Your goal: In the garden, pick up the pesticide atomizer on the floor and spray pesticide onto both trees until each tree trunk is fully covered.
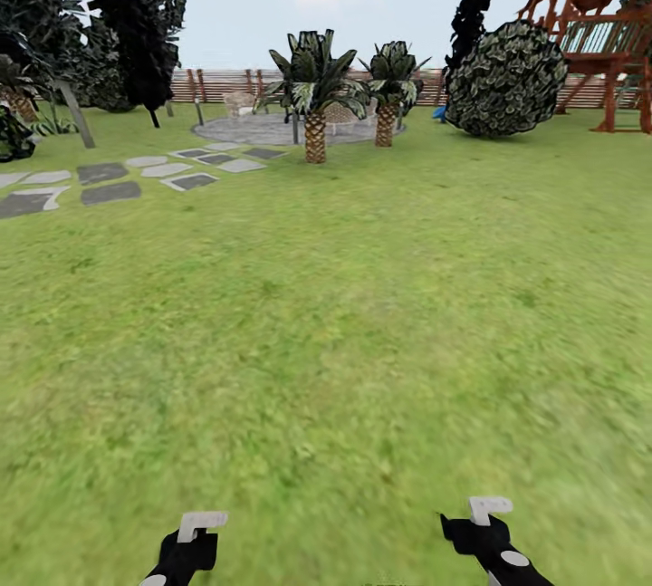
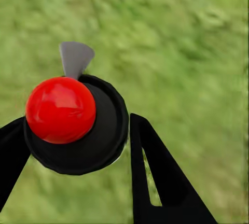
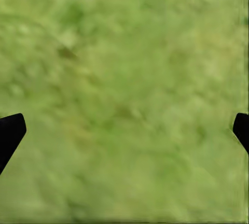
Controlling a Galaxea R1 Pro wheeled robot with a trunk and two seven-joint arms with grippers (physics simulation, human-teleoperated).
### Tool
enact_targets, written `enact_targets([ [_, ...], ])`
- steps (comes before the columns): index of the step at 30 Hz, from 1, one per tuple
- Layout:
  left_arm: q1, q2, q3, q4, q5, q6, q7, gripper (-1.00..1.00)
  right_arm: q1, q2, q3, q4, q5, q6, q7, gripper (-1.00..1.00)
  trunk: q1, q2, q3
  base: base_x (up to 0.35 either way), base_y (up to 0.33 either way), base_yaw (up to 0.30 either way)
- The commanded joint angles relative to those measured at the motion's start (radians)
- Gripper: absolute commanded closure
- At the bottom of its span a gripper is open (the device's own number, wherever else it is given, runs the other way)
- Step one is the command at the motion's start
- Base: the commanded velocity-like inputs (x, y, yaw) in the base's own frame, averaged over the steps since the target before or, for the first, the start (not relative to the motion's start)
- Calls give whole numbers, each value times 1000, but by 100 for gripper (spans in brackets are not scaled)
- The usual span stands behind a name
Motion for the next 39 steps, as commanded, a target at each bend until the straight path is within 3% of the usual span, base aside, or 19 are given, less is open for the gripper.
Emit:
enact_targets([
  [1, 0, 0, 0, 0, 0, 0, 0, 100, 0, 0, 0, 0, 0, 0, 0, -100, 0, 0, 0, -3, -270, -267],
  [39, 0, 0, 0, 0, 1, 0, 0, 100, 0, 0, 0, 2, 0, 0, 0, -100, 0, 0, 0, 0, -270, -267],
])
